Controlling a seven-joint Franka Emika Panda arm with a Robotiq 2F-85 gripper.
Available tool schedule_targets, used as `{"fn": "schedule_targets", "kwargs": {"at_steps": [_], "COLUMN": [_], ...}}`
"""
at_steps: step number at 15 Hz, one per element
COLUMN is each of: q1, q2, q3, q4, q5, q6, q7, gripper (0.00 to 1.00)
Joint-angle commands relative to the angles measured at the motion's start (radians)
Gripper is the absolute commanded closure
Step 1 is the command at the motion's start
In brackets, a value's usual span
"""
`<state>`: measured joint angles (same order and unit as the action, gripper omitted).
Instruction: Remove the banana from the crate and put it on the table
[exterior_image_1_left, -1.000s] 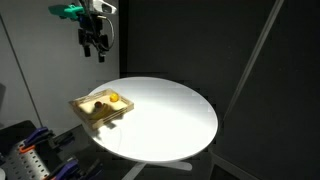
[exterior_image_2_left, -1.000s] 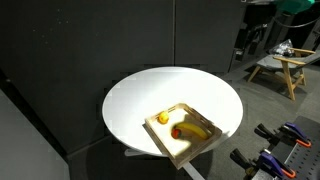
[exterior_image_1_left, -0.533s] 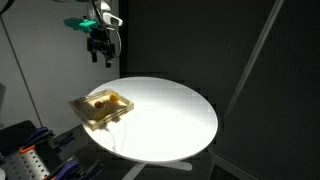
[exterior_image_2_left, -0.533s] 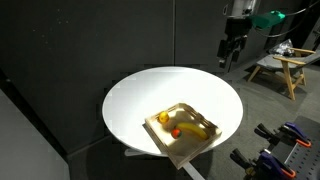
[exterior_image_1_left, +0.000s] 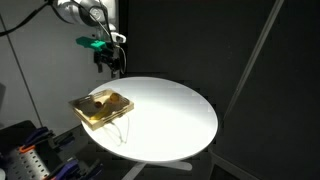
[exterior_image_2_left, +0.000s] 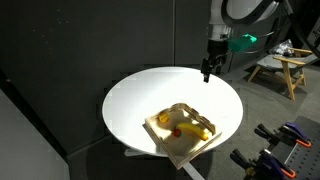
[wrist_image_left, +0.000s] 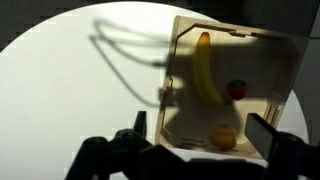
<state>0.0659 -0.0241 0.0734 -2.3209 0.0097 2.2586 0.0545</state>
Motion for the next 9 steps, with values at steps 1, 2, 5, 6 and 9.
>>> {"fn": "schedule_targets", "kwargs": {"at_steps": [1,2,5,6,9], "q1": [0.013,0.017,0.029,0.032,0.045], "q2": [0.092,0.112,0.165,0.18,0.213], "q3": [0.009,0.01,0.013,0.014,0.009], "q4": [0.046,0.05,0.051,0.049,0.04], "q5": [-0.008,-0.009,-0.029,-0.04,-0.111], "q6": [0.042,0.052,0.082,0.091,0.127], "q7": [-0.011,-0.017,-0.039,-0.047,-0.035], "gripper": [0.0,0.0,0.0,0.0,0.0]}}
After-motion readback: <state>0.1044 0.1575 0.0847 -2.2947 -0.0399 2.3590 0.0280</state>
